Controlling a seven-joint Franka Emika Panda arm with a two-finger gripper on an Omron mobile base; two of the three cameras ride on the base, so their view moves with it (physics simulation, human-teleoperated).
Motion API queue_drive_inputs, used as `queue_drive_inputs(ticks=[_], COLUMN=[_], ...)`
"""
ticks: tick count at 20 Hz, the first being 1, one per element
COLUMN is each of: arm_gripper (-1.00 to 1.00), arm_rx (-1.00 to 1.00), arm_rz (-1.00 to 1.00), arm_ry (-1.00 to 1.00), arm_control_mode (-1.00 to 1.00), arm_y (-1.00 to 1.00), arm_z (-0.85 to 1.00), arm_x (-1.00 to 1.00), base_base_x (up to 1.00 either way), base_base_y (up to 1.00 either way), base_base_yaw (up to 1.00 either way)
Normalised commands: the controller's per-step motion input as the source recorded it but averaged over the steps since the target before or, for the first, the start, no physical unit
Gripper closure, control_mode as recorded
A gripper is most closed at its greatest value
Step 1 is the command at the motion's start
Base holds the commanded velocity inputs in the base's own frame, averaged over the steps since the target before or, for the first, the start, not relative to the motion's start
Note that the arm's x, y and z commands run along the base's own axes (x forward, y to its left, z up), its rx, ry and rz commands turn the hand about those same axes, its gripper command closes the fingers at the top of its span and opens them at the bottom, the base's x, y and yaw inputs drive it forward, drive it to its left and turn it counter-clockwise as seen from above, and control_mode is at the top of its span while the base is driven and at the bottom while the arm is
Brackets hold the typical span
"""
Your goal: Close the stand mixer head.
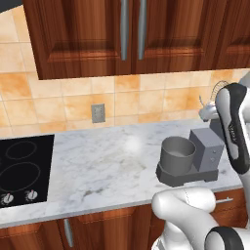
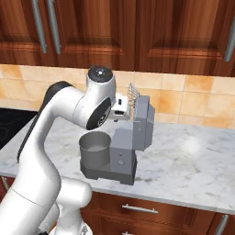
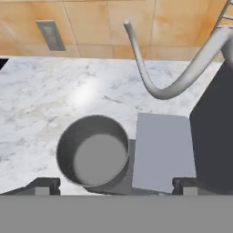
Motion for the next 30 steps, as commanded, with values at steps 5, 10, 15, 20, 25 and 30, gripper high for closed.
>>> queue_drive_inputs(ticks=[5, 10, 15, 20, 25, 30], arm_gripper=[-1.0, -1.0, -1.0, -1.0, -1.0, -1.0], arm_rx=[0.11, 0.09, 0.0, 0.0, -0.07, -0.09], arm_rz=[0.16, 0.18, 0.18, 0.16, 0.13, 0.42], arm_ry=[-0.18, -0.16, -0.24, -0.28, -0.08, -0.02], arm_control_mode=[-1.0, -1.0, -1.0, -1.0, -1.0, -1.0], arm_y=[-1.0, -1.0, -1.0, -1.0, -0.36, 0.89], arm_z=[0.0, 0.0, 0.0, 0.0, -0.53, -0.43], arm_x=[-0.01, 0.13, 0.05, 0.06, 0.85, 0.76], base_base_x=[0.0, 0.0, 0.0, 0.0, 0.0, 0.0], base_base_y=[0.0, 0.0, 0.0, 0.0, 0.0, 0.0], base_base_yaw=[0.0, 0.0, 0.0, 0.0, 0.0, 0.0])
